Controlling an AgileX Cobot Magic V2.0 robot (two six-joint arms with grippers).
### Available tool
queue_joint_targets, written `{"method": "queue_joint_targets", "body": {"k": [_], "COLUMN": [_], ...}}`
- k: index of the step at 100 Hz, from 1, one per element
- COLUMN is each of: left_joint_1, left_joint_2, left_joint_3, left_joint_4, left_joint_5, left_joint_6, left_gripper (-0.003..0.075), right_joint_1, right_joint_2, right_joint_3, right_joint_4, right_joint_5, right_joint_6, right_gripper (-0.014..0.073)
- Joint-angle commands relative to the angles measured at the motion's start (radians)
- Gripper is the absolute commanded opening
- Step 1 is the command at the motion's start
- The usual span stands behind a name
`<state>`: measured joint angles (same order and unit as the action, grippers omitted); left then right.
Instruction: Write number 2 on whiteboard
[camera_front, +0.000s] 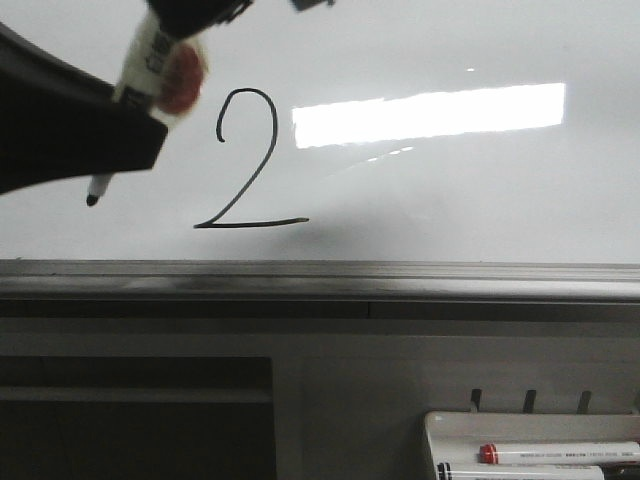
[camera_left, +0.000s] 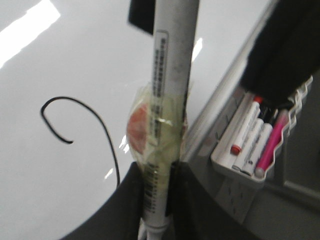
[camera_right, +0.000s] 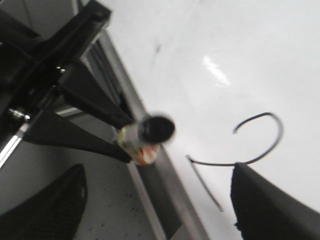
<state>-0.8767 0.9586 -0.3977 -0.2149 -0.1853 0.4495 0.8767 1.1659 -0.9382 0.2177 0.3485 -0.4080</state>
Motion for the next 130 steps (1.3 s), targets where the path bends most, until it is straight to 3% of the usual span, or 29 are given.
{"method": "queue_joint_targets", "body": {"k": [1, 10, 17, 58, 109, 119, 130], "left_joint_1": [0.025, 0.062, 0.091, 0.146, 0.191, 0.191, 0.191], "left_joint_2": [-0.009, 0.010, 0.039, 0.272, 0.300, 0.300, 0.300], "left_joint_3": [-0.034, -0.034, -0.034, -0.146, -0.156, -0.156, -0.156], "left_joint_4": [-0.286, -0.509, -0.587, -0.622, -0.621, -0.619, -0.615], "left_joint_5": [-0.158, -0.222, -0.229, -0.058, -0.053, -0.053, -0.053], "left_joint_6": [-0.015, -0.015, -0.015, -0.067, -0.064, -0.064, -0.064], "left_gripper": [-0.0020, -0.0020, -0.0020, -0.0020, -0.0016, 0.0057, 0.0216], "right_joint_1": [-0.061, -0.119, -0.153, -0.170, -0.170, -0.170, -0.170], "right_joint_2": [-0.074, -0.120, -0.153, -0.203, -0.203, -0.203, -0.203], "right_joint_3": [-0.036, -0.036, -0.036, -0.036, -0.036, -0.036, -0.036], "right_joint_4": [-0.009, -0.007, -0.007, -0.005, -0.005, -0.005, 0.003], "right_joint_5": [-0.111, -0.115, -0.103, -0.023, -0.022, -0.022, -0.027], "right_joint_6": [-0.009, -0.009, -0.009, -0.009, -0.009, -0.009, 0.014], "right_gripper": [0.0554, 0.0517, 0.0498, 0.0483, 0.0483, 0.0483, 0.0483]}}
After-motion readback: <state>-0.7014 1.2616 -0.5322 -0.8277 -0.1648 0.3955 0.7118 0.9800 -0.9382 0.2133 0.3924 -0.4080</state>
